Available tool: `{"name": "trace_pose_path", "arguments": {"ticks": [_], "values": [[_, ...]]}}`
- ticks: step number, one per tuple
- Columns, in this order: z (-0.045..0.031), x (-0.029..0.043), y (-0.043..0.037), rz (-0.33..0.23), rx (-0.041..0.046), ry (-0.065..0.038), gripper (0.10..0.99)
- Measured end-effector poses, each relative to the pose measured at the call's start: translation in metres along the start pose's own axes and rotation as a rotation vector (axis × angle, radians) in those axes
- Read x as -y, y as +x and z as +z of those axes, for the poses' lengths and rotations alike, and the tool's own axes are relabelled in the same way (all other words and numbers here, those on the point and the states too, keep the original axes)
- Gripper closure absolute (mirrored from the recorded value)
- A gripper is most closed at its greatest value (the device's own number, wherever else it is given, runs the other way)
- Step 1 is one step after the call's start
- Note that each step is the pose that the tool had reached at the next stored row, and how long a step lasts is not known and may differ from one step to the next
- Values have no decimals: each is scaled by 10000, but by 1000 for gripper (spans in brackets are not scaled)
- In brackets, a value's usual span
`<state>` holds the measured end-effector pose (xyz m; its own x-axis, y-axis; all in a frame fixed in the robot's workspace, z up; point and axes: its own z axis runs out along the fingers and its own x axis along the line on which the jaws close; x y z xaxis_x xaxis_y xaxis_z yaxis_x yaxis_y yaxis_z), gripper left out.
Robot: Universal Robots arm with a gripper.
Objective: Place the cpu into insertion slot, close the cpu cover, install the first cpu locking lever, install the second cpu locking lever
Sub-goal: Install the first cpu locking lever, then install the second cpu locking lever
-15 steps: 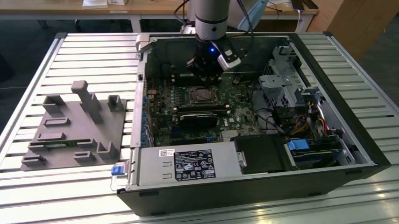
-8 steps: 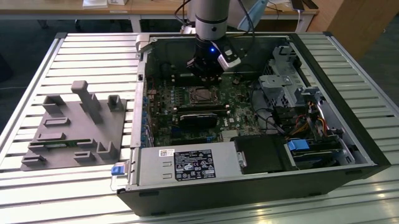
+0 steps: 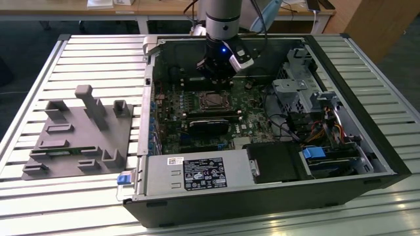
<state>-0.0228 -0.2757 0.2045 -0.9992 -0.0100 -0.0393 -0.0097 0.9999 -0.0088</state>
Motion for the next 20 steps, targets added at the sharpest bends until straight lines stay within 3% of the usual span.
{"name": "trace_pose_path", "arguments": {"ticks": [3,20], "values": [[-70,1,-3,0,-2,4,980],[-69,38,-2,0,-2,12,980]]}}
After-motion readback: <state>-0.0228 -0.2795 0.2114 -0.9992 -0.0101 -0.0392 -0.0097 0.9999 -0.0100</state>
